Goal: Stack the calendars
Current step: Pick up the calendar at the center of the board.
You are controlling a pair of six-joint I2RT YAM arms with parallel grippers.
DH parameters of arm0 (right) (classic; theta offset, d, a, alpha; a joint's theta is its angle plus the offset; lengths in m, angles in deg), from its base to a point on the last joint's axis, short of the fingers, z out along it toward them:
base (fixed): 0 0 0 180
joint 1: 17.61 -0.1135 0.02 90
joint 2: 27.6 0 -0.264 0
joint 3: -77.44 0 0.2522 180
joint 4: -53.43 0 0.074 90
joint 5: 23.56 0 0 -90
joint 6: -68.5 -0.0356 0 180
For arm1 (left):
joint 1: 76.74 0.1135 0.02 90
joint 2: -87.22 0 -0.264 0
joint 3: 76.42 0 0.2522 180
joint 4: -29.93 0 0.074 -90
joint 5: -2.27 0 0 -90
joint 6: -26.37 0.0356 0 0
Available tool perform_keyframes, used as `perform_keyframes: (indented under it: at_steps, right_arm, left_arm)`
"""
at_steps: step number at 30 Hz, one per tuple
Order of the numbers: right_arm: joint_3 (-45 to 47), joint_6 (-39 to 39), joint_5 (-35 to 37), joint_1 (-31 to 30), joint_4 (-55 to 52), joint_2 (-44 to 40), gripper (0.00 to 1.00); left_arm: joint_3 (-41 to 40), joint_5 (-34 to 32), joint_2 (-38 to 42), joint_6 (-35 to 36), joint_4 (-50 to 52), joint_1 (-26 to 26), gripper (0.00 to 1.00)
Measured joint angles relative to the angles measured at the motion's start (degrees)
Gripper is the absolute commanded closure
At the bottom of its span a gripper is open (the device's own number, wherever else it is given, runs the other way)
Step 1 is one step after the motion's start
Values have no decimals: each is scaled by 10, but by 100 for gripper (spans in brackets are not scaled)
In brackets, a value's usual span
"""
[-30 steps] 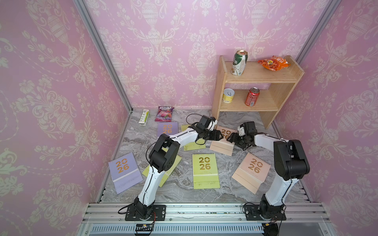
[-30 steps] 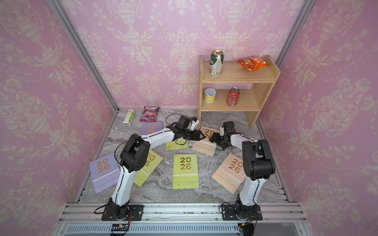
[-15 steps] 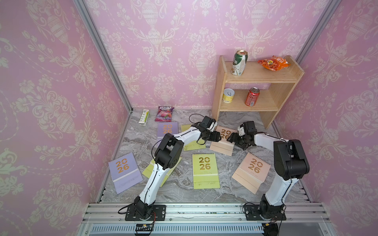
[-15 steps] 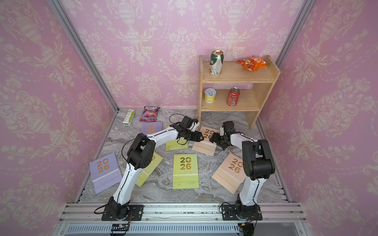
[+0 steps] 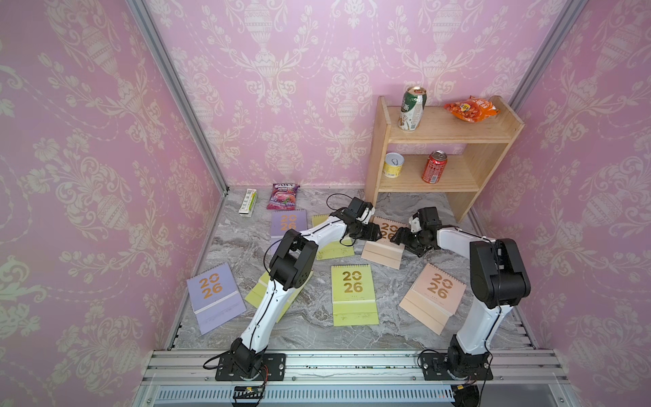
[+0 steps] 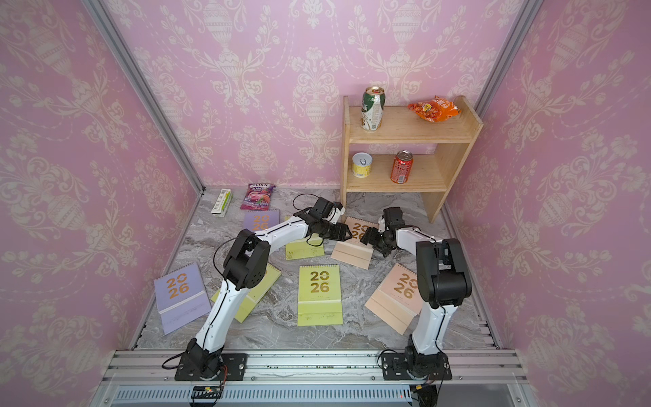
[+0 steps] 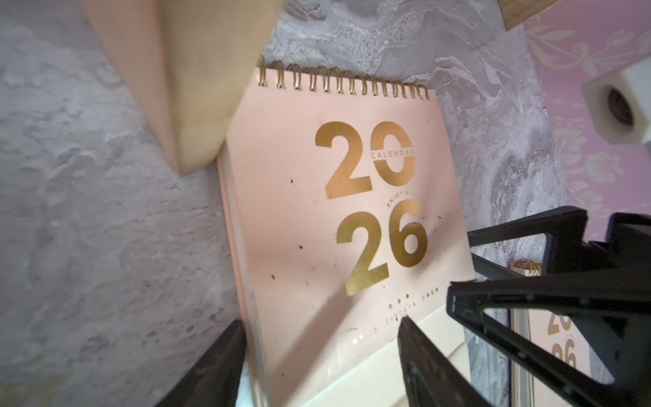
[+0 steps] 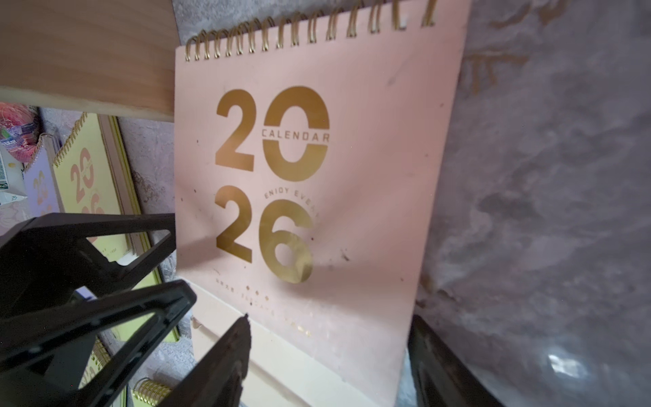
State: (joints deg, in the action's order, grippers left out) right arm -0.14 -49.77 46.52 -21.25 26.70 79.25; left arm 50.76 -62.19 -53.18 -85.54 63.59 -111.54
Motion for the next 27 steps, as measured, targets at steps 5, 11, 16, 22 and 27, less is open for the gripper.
perform_keyframes:
  at_steps: [5, 11, 16, 22, 27]
  right_arm:
    - [2, 0, -9, 5, 4, 0, 30]
    - [22, -2, -21, 9, 20, -13, 31]
    - [49, -4, -28, 9, 6, -42, 32]
    - [76, -11, -39, 9, 1, -86, 33]
    - [96, -20, -43, 9, 3, -112, 37]
  left_arm:
    - [-27, 42, 2, -14, -46, 10, 35]
    - [-77, 83, 16, -43, -115, 20, 36]
    - [-102, 106, 21, -64, -150, 20, 36]
    - [-141, 124, 39, -84, -179, 21, 36]
    - [-172, 134, 53, -102, -206, 21, 37]
